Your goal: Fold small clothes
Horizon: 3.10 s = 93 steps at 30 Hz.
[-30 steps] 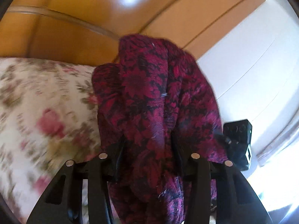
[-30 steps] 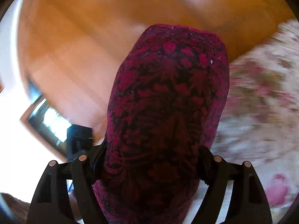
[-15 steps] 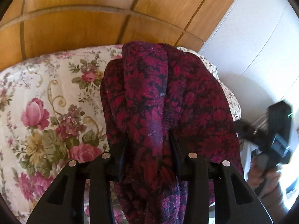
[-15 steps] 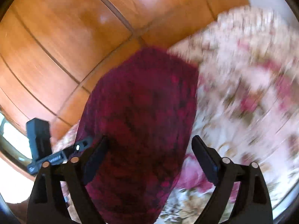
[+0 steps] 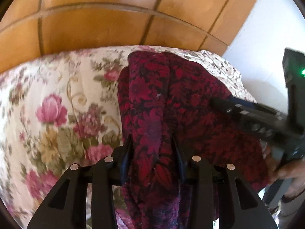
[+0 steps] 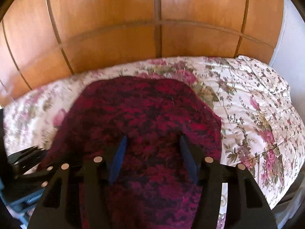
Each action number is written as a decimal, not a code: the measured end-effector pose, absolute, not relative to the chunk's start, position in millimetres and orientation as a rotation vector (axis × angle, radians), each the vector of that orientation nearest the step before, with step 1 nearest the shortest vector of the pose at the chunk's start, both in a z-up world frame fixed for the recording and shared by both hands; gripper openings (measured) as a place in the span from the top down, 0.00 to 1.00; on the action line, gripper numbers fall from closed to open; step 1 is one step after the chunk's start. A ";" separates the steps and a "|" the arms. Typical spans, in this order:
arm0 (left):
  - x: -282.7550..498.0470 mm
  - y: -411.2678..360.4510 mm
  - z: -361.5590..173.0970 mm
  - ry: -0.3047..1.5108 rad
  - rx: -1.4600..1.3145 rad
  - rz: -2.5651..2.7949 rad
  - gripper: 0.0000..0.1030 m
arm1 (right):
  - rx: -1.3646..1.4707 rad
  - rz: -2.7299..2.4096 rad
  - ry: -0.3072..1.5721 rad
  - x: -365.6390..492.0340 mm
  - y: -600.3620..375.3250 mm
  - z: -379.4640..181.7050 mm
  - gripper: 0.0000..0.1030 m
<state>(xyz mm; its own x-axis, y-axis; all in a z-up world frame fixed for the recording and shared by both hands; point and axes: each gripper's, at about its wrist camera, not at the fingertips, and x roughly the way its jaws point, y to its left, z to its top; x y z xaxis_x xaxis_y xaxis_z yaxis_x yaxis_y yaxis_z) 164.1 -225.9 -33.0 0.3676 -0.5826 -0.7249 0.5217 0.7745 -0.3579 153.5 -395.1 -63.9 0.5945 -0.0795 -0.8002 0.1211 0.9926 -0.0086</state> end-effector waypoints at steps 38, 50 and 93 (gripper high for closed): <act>141.3 -205.3 -19.2 0.899 -0.073 -0.598 0.37 | 0.057 -0.224 0.820 40.6 -347.6 -51.5 0.22; 89.9 -167.8 15.9 0.760 -0.041 -0.508 0.16 | 0.114 -0.429 0.717 6.5 -338.6 -16.9 0.02; 37.4 -153.1 35.0 0.664 0.012 -0.396 0.04 | 0.207 -0.517 0.643 -38.5 -322.7 -14.2 0.02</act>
<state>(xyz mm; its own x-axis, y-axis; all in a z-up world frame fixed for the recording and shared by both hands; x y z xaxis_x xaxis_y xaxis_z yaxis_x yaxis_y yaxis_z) 37.4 -153.1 35.0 0.7158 -0.3543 -0.6018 0.3618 0.9252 -0.1144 -38.5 -322.7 -14.2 0.6798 -0.3946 -0.6182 0.5196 0.8540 0.0263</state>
